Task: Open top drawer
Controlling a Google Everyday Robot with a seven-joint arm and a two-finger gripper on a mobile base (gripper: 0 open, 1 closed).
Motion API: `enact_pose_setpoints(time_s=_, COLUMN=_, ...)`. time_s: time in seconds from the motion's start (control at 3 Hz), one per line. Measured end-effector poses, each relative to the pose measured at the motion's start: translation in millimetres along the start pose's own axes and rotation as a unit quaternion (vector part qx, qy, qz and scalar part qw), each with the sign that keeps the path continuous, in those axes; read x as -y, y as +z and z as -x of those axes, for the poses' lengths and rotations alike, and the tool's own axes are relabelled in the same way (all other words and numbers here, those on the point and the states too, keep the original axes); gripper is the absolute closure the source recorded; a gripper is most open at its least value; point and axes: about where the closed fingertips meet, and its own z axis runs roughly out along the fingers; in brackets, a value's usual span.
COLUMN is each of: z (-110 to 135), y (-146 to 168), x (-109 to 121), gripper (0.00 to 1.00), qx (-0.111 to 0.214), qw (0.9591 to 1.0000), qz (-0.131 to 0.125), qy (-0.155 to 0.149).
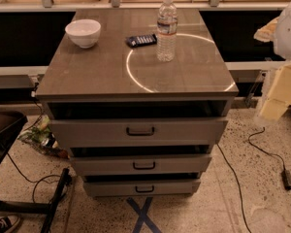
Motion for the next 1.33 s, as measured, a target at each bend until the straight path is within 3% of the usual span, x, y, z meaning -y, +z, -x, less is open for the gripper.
enact_pose_setpoints(time_s=0.67, z=2.1, y=13.4, x=-9.3, gripper=0.00, qx=-0.017, qw=0.9999, qz=-0.003, qy=-0.003)
enact_pose_setpoints(time_s=1.33, z=17.8, y=99.9, x=-61.6, gripper=0.00, qx=-0.057, qw=0.9983, qz=-0.013, qy=0.004)
